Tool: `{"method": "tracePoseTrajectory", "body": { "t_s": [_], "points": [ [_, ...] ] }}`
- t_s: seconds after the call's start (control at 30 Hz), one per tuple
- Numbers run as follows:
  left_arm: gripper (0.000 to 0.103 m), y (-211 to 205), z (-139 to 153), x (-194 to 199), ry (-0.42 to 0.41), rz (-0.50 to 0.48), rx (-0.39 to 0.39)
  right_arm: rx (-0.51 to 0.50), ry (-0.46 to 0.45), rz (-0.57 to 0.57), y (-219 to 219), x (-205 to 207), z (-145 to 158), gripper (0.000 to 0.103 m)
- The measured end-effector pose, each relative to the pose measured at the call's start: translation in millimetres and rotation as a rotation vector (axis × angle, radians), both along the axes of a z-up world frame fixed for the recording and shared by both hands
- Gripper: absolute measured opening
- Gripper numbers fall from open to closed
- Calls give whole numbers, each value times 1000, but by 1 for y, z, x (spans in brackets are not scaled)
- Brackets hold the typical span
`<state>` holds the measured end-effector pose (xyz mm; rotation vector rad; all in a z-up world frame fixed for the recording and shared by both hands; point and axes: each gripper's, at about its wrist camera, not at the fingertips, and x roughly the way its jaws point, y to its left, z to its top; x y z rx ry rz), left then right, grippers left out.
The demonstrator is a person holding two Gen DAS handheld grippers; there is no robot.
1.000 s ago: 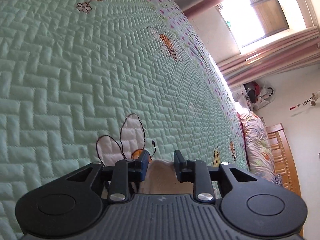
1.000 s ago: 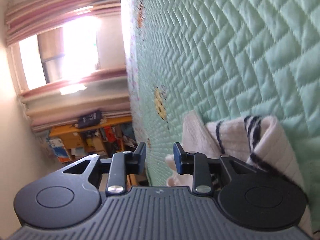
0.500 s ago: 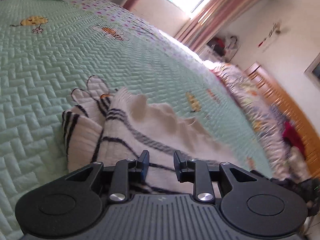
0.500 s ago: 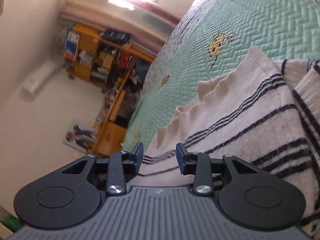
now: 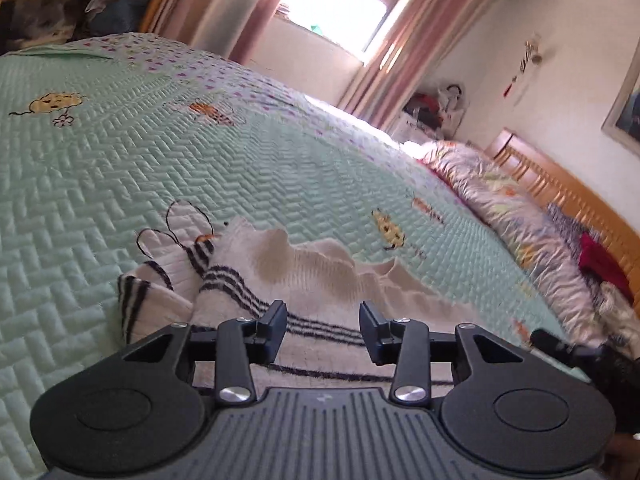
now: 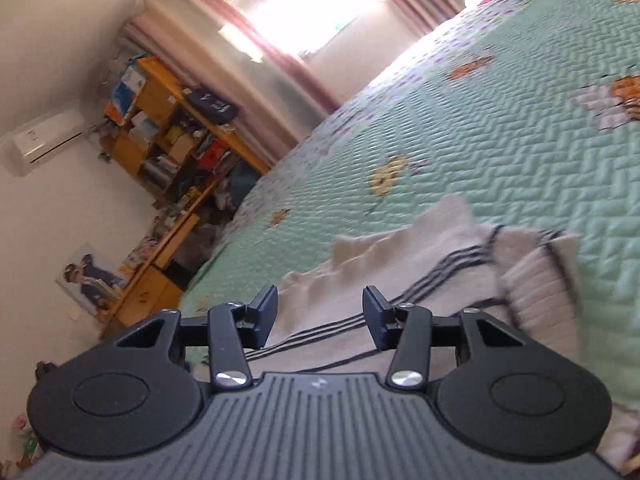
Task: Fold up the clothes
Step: 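Lower the hem onto the sweater body near the collar with both grippers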
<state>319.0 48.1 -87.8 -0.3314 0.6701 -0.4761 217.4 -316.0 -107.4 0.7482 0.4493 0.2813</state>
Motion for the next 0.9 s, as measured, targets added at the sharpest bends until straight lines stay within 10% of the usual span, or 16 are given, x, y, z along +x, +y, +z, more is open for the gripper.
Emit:
{"method": "tracePoseTrajectory", "body": {
  "t_s": [0.1,0.2,0.23,0.43,0.6,0.7,0.77,0.9],
  "points": [
    [26,8,-25,8,55,32,12,-96,61,-15,8,21,-14,49],
    [3,36,-38,12,90,68,-77,-1,150,-92,-36,23,-35,8],
    [2,39,-35,10,83,70,-88,-10,153,-119,-47,20,-33,9],
    [51,28,-28,10,49,66,-43,-42,19,-107,-32,2,2,52],
    [33,6,-27,15,26,56,41,-7,59,39,8,37,-13,59],
    [14,40,-31,16,88,102,-93,13,115,-36,-18,36,-34,25],
    [28,51,-17,4,29,113,-133,52,123,-97,-32,22,-32,21],
    [57,29,6,7,-102,119,-61,71,-45,-54,-20,12,-9,62]
  ]
}}
